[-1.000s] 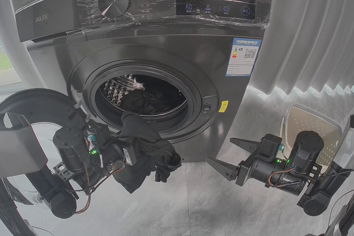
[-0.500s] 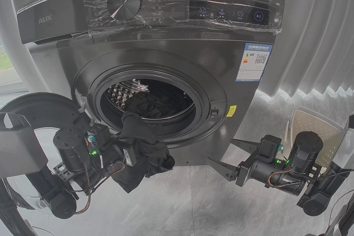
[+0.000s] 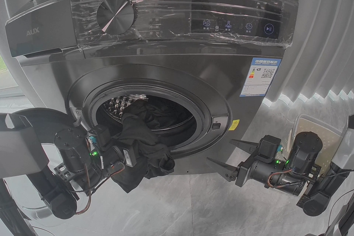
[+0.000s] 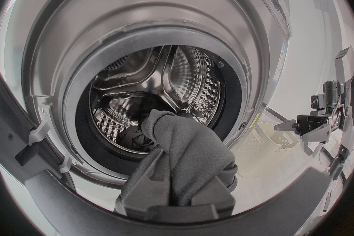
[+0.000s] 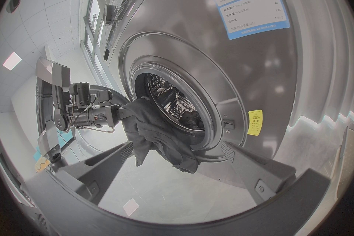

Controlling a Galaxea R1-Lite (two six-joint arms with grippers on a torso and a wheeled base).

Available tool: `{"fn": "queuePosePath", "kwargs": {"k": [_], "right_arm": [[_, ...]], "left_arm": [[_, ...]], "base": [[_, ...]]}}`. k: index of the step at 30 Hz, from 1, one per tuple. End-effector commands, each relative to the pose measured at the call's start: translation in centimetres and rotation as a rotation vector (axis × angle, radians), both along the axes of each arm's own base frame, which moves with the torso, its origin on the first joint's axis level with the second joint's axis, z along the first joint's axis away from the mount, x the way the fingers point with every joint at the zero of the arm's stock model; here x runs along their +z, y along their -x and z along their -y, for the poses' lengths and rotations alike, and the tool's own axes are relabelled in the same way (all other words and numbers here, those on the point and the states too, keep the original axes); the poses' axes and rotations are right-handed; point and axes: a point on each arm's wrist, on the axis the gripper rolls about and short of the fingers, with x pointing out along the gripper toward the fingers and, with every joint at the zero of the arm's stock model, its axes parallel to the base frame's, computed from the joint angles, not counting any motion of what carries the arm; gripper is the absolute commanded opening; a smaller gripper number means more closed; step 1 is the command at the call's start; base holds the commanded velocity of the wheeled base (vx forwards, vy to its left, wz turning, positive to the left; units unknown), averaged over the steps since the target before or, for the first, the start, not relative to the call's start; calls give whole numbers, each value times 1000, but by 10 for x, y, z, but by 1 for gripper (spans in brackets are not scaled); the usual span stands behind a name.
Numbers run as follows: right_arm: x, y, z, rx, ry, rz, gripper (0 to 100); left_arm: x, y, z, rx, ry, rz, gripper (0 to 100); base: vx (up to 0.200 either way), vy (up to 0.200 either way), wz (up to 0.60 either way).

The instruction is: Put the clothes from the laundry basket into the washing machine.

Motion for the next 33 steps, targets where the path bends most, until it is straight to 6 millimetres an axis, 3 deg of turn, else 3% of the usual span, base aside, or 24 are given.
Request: {"fn": "queuePosePath", "kwargs": {"k": [1,9,33], "right_arm": [[-1,0,0,-1,1,-2,100],[-1,0,0,-1,1,-2,100],[-1,0,-1,4,1,-2,100]], "left_arm": [[-1,0,0,0,-2,-3,0],[-1,0,0,2,-2,-3,0],[-2,3,3,-14,-6,-10,0]], "base": [[0,200,0],[0,200,0],[0,0,0]]}}
